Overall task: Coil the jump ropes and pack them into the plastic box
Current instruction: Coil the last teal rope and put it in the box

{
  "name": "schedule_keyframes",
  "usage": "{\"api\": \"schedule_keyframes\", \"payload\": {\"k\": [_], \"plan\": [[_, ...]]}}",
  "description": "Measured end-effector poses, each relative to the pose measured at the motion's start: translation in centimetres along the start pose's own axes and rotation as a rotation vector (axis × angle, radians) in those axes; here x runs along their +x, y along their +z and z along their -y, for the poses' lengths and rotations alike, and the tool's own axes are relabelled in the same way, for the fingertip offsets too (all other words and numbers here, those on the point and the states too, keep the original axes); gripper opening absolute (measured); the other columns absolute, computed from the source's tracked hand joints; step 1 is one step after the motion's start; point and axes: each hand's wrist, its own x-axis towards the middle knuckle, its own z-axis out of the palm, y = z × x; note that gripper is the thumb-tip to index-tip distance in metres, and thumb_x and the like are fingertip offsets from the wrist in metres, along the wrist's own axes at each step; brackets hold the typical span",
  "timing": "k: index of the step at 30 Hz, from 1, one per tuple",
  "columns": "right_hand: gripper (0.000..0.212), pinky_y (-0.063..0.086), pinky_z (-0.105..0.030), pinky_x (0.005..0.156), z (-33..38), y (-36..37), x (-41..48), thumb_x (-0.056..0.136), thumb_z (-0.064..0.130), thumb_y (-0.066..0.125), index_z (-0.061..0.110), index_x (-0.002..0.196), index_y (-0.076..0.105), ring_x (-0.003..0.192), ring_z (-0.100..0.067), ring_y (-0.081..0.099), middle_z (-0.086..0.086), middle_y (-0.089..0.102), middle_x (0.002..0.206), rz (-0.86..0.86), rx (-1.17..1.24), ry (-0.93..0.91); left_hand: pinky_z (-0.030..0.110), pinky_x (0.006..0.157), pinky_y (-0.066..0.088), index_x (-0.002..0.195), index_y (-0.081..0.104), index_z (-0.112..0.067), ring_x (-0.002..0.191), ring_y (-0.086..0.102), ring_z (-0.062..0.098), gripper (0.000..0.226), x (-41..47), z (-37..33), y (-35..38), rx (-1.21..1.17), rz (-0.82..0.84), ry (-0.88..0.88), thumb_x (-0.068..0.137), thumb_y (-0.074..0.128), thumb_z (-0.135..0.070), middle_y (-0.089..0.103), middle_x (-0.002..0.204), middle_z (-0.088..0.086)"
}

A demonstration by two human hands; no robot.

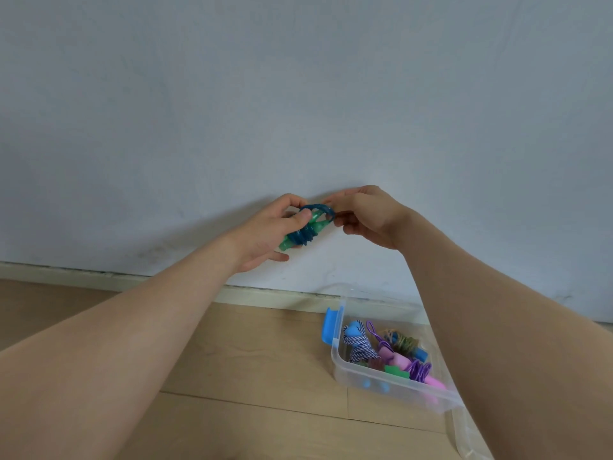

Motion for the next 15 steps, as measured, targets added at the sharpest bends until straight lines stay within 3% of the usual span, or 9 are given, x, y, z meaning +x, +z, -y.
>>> {"api": "schedule_keyframes", "payload": {"k": [5, 11, 15], "plan": [[0.020, 0.046, -0.030, 0.070, -0.3, 0.1, 0.3, 0.095, 0.017, 0.068, 0.007, 0.104, 0.083, 0.081, -0.019, 0.056, -0.009, 0.072, 0.093, 0.027, -0.021, 0.046, 0.051, 0.090, 0.062, 0.113, 0.061, -0.026, 0.098, 0.071, 0.026, 0.019, 0.4, 0.4, 0.1, 0.128, -0.155, 0.047, 0.105, 0.059, -0.043, 0.072, 0.115, 0.008], [0.018, 0.054, -0.028, 0.076, -0.8, 0.6, 0.3, 0.095, 0.019, 0.075, 0.004, 0.105, 0.081, 0.083, -0.016, 0.060, -0.007, 0.070, 0.093, 0.012, -0.132, 0.031, 0.050, 0.063, 0.065, 0.101, 0.064, -0.022, 0.078, 0.075, 0.029, 0.022, 0.7, 0.7, 1.3, 0.410, -0.368, 0.108, 0.105, 0.052, -0.040, 0.073, 0.093, 0.006], [0.014, 0.057, -0.022, 0.076, -0.9, 0.7, 0.2, 0.099, 0.009, 0.069, 0.011, 0.102, 0.082, 0.081, -0.014, 0.060, -0.004, 0.070, 0.090, 0.042, -0.188, -0.016, 0.051, 0.065, 0.062, 0.102, 0.067, -0.029, 0.072, 0.072, 0.026, 0.019, 1.1, 1.0, 1.4, 0.554, -0.403, 0.181, 0.104, 0.048, -0.035, 0.073, 0.077, -0.002]]}}
